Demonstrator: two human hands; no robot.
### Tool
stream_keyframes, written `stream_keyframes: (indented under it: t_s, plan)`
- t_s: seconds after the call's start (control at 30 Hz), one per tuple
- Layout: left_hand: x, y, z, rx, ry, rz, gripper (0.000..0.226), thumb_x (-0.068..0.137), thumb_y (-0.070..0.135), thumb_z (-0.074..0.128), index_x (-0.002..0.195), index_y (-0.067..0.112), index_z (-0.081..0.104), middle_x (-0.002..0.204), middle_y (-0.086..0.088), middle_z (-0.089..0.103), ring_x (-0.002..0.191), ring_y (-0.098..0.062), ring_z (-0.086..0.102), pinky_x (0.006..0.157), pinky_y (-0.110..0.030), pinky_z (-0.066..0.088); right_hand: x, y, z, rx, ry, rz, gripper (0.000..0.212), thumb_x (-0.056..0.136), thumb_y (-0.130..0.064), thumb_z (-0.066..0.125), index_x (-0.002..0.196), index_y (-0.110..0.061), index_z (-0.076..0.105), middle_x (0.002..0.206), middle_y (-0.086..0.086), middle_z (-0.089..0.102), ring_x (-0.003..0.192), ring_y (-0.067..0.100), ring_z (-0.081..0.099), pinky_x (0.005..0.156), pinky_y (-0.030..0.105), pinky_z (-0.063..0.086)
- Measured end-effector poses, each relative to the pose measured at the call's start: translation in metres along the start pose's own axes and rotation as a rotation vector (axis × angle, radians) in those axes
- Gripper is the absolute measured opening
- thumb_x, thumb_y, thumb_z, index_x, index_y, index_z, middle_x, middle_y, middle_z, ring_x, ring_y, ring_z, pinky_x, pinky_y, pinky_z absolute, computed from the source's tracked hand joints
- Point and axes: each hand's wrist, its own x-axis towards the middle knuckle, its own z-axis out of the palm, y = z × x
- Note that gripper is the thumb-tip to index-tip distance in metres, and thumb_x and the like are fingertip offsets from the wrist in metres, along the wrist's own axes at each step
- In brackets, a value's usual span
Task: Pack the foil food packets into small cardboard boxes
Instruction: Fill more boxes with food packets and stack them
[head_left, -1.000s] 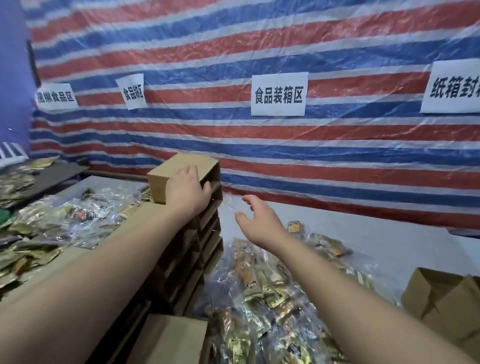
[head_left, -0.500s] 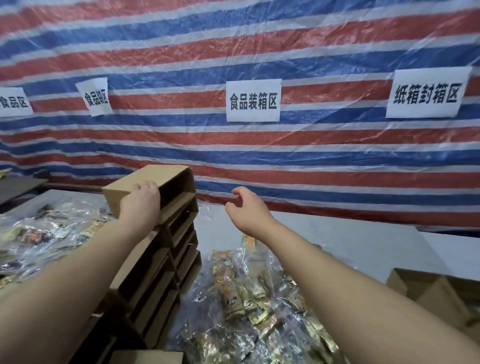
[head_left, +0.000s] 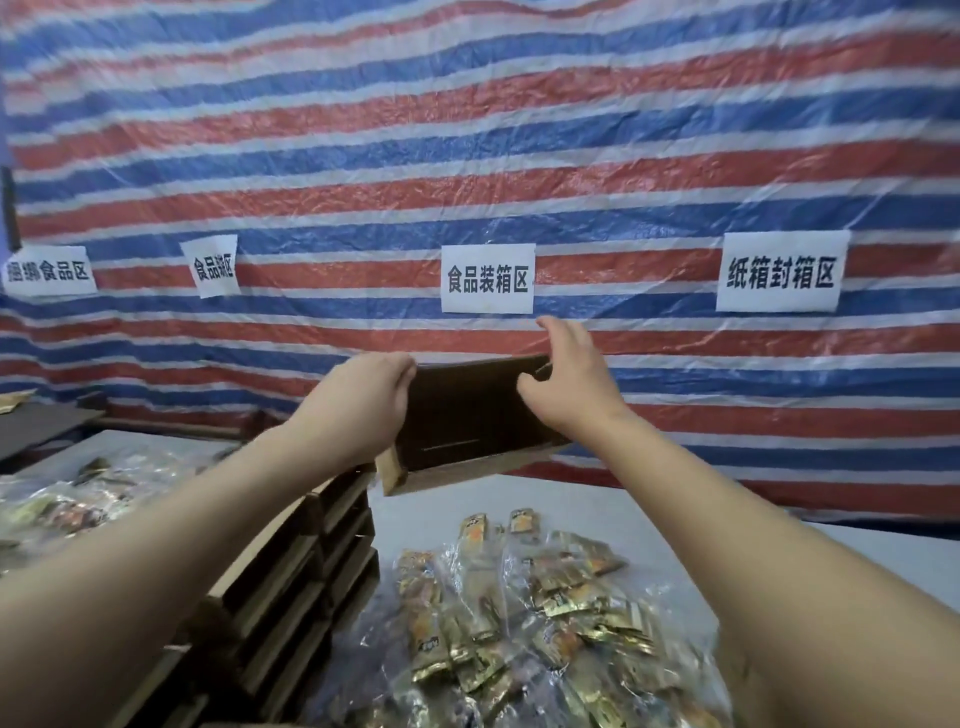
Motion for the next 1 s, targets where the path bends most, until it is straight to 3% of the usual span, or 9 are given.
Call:
stream_keyframes:
  t_s: [0.07,0.17,0.23,0.4,0.53,0.73,0.83,0.93,1.0]
  plan:
    - [-0.009,0.028,0.001,-0.061,-0.047,0.058,0.025,0.103,0.026,0.037,0.089,0.021,0.057,0.084,0.003,0.062,0.079,-0.016,0.058,0.070,-0.031,0.042,-0.014,0.017,-0.031,-0.112,-0.065,0.020,0.054,0.090,-0.025,0.062,0.141,-0.022,0.045,0.142,0.003,0.045,0.129,0.025,0.047,0.101,0.039,0.044]
    - [-0.023,0.066,0.014,-0.137,-0.114,0.117,0.024,0.103,0.026,0.038,0.092,0.019,0.058,0.087,0.004,0.063,0.084,-0.018,0.059,0.072,-0.031,0.042,-0.049,0.049,-0.066,-0.192,-0.137,0.036,0.006,0.091,-0.022,0.057,0.090,-0.029,0.058,0.094,-0.006,0.060,0.090,0.018,0.061,0.065,0.027,0.046]
    - [-0.034,0.087,0.031,-0.215,-0.160,0.114,0.024,0.102,0.025,0.039,0.091,0.020,0.059,0.088,0.005,0.063,0.086,-0.015,0.059,0.074,-0.030,0.042,-0.077,0.074,-0.078,-0.253,-0.142,0.066,0.017,0.091,-0.021,0.055,0.077,-0.029,0.051,0.081,-0.009,0.056,0.075,0.009,0.056,0.055,0.023,0.037]
    - [-0.083,0.118,0.099,-0.373,-0.362,0.012,0.024,0.102,0.021,0.040,0.097,0.013,0.063,0.098,-0.003,0.066,0.096,-0.022,0.059,0.081,-0.033,0.044,-0.162,0.136,-0.062,-0.290,-0.198,0.251,0.014,0.093,-0.025,0.055,0.079,-0.031,0.056,0.075,-0.007,0.061,0.070,0.005,0.060,0.062,0.026,0.053]
    - [-0.154,0.118,0.162,-0.486,-0.524,-0.137,0.018,0.102,0.021,0.043,0.088,0.020,0.056,0.086,0.006,0.057,0.087,-0.015,0.054,0.069,-0.027,0.033,-0.236,0.174,-0.024,-0.309,-0.351,0.383,0.015,0.091,-0.024,0.050,0.077,-0.028,0.053,0.077,-0.008,0.058,0.068,0.007,0.055,0.052,0.023,0.041]
    - [-0.261,0.096,0.228,-0.532,-0.636,-0.280,0.018,0.101,0.024,0.046,0.085,0.024,0.054,0.082,0.009,0.057,0.080,-0.012,0.052,0.068,-0.030,0.036,-0.339,0.205,0.045,-0.275,-0.490,0.524,0.016,0.088,-0.022,0.046,0.072,-0.025,0.045,0.075,-0.008,0.051,0.073,0.014,0.053,0.065,0.033,0.045]
    - [-0.301,0.085,0.246,-0.559,-0.699,-0.325,0.021,0.102,0.026,0.044,0.084,0.030,0.053,0.081,0.011,0.057,0.077,-0.002,0.051,0.061,-0.015,0.035,-0.373,0.210,0.070,-0.275,-0.523,0.561,0.020,0.089,-0.023,0.045,0.069,-0.024,0.041,0.073,-0.008,0.048,0.066,0.009,0.047,0.055,0.028,0.037]
    - [-0.336,0.077,0.259,-0.563,-0.708,-0.386,0.019,0.102,0.026,0.044,0.087,0.032,0.053,0.086,0.013,0.058,0.079,0.001,0.051,0.064,-0.011,0.036,-0.400,0.209,0.091,-0.296,-0.530,0.577,0.021,0.092,-0.025,0.046,0.072,-0.026,0.039,0.077,-0.009,0.045,0.068,0.009,0.046,0.059,0.028,0.034]
    - [-0.359,0.075,0.266,-0.583,-0.710,-0.438,0.017,0.102,0.025,0.045,0.088,0.031,0.054,0.088,0.011,0.060,0.083,-0.005,0.053,0.071,-0.020,0.039,-0.415,0.209,0.103,-0.289,-0.522,0.592,0.020,0.093,-0.025,0.046,0.074,-0.028,0.041,0.079,-0.010,0.045,0.072,0.009,0.047,0.064,0.026,0.037]
